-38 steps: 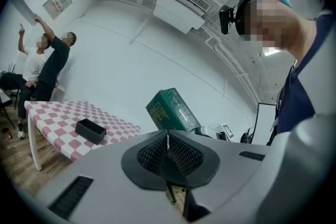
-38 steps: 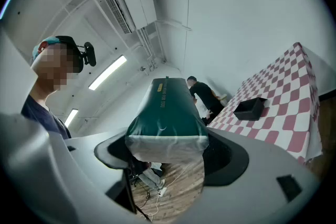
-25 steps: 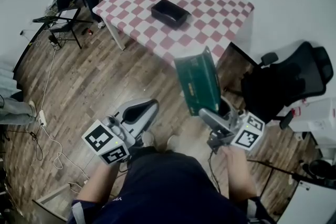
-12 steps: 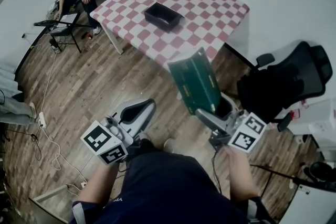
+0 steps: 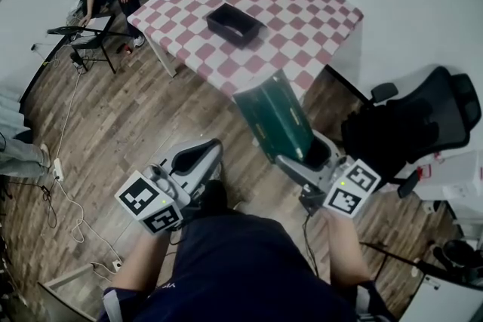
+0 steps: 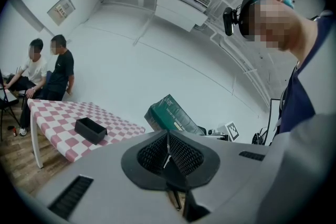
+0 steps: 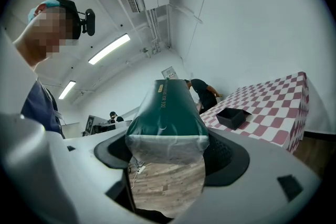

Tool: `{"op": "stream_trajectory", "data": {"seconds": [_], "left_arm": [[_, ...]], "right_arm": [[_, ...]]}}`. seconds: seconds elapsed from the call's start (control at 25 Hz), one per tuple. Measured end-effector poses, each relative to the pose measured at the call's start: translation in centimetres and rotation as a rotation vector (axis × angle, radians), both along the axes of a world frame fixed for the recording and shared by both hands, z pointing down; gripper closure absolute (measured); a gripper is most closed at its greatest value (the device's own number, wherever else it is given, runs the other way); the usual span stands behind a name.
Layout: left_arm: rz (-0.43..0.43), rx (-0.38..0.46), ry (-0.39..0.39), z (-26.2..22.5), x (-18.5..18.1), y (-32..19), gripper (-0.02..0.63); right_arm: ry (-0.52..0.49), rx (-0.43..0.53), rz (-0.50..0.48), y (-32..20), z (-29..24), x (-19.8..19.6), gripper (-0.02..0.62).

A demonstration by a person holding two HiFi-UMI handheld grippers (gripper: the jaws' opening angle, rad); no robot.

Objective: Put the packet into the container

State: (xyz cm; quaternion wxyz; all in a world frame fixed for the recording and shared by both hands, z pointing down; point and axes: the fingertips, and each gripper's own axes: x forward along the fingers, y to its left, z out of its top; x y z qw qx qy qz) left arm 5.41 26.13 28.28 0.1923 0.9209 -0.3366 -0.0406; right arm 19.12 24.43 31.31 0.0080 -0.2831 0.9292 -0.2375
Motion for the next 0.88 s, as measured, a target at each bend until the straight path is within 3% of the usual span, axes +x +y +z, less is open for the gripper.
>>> {"op": "stream_trajectory", "data": {"seconds": [0.4, 0.88], "left_arm": [[0.040, -0.024, 0.026, 2.3, -2.8, -9.4, 0.572], [0.113, -0.074, 0.026, 4.1, -11.9, -25.6, 0.572]], "right_arm": [[0.018, -0.043, 0.045, -8.5, 2.3, -2.3, 0.199], [0.078, -0.115, 0.120, -24.6, 4.4, -10.7, 0.199]]}}
